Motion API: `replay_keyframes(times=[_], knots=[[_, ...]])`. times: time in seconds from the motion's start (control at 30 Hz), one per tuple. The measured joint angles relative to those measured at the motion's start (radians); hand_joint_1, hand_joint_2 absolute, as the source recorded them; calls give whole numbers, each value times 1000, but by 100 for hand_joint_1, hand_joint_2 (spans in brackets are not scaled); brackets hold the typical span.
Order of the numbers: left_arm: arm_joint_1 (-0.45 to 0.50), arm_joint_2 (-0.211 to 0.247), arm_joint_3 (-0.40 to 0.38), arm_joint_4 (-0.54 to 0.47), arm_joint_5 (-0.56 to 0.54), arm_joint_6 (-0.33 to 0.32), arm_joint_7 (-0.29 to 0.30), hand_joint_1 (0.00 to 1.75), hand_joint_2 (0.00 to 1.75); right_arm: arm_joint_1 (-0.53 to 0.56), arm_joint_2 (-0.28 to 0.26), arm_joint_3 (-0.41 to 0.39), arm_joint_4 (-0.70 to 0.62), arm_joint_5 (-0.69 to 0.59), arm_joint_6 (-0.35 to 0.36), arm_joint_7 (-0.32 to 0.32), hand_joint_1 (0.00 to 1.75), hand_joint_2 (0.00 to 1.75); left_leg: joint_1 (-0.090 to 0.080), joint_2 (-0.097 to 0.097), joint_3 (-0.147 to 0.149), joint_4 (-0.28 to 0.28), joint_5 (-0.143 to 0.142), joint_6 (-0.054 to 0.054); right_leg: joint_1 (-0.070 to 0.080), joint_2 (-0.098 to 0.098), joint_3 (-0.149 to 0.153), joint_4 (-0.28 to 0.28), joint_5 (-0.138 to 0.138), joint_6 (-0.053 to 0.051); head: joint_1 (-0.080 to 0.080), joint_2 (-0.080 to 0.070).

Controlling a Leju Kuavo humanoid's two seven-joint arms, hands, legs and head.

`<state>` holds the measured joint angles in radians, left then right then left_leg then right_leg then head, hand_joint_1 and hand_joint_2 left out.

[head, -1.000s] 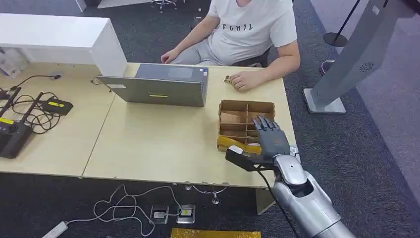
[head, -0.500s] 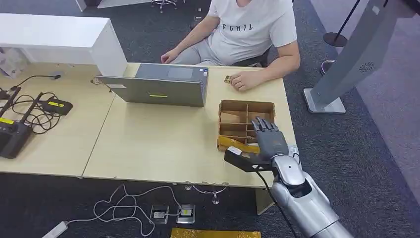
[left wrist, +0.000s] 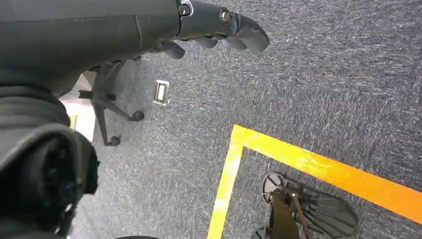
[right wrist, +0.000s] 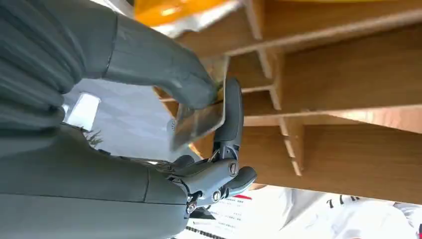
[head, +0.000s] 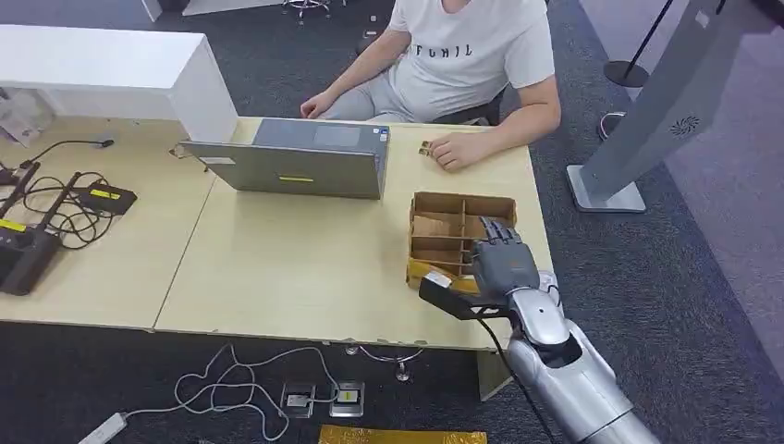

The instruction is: Pass the card to the sensor for recognition and then transmit it.

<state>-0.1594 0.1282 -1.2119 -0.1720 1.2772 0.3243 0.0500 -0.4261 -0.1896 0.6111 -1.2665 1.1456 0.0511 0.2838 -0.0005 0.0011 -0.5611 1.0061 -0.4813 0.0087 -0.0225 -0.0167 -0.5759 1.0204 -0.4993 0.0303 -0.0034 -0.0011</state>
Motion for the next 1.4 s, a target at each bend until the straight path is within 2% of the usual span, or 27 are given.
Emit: replay_keyframes(times=[0.73,0.9,1.03,1.4], knots=[[0,5,0,0,6,14,1,0,0,-2,5,-6,-1,13,31,2,175,175,0,0,0,0,0,0,0,0,0,0,0,0,0,0],[0,5,0,0,6,14,1,0,0,-6,5,-15,-16,38,-1,-30,175,175,0,0,0,0,0,0,0,0,0,0,0,0,0,0],[0,5,0,0,3,13,1,0,0,-11,-8,-33,-86,92,-101,-110,175,175,0,0,0,0,0,0,0,0,0,0,0,0,0,0],[1,3,0,0,-7,13,-1,0,0,-11,-23,-84,-288,114,-106,-141,175,175,0,0,0,0,0,0,0,1,0,0,0,0,0,0]])
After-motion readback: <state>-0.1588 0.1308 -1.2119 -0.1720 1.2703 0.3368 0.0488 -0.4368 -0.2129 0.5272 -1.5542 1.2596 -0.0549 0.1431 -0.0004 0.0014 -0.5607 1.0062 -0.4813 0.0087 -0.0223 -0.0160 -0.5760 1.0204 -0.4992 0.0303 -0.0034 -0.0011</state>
